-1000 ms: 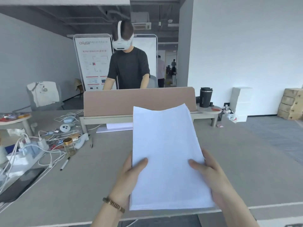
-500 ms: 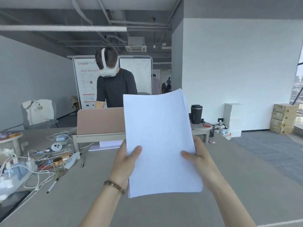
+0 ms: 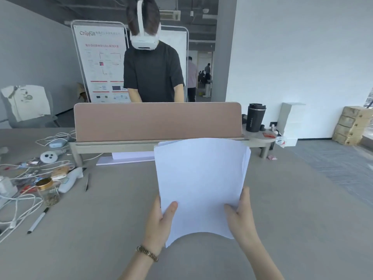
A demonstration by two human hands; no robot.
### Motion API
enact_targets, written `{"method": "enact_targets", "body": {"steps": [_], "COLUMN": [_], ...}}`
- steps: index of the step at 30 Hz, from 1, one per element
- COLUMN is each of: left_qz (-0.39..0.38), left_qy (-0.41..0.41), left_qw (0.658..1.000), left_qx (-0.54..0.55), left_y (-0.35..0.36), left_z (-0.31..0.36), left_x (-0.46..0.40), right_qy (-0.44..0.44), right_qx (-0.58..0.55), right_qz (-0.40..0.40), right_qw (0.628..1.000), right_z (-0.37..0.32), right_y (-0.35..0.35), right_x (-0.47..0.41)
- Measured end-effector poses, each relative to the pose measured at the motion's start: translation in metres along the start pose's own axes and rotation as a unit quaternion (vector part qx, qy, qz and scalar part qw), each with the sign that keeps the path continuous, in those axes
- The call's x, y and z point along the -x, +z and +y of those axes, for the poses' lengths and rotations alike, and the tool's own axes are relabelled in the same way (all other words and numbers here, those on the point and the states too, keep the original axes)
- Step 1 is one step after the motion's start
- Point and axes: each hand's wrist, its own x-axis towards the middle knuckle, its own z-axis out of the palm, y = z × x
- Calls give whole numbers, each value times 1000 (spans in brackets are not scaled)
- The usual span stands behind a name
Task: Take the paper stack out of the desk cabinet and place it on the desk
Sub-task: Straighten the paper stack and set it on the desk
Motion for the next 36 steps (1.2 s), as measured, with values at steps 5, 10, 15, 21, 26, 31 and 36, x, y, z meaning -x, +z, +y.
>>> {"method": "enact_targets", "body": {"steps": [5,10,15,21,26,31,36], "left_qz": [-17,12,8,11,-9,-30,-33], "left_qy": [-40,-33,-46,-20,-78,-126,-108], "left_qw": [999,997,996,998,995,991,993], "left_qx": [33,73,70,62,67,30,16], "left_y": [-7,-13,-3,4,6,5,5], "left_z": [-10,0,0,7,-12,-38,-43], "left_x": [2,-14,-27,-41,-43,-33,-29], "right_qy": [-1,-38,-59,-70,-57,-6,13], "right_qx": [-31,-113,-145,-175,-173,-134,-105], "right_qz": [-18,-3,5,58,46,25,35], "right_qw": [999,993,988,980,982,991,994], "right_z": [0,-24,-27,-28,-1,40,54], "right_y": [-5,-15,-3,5,10,21,24], "right_x": [1,-19,-26,-34,-36,-27,-23]}}
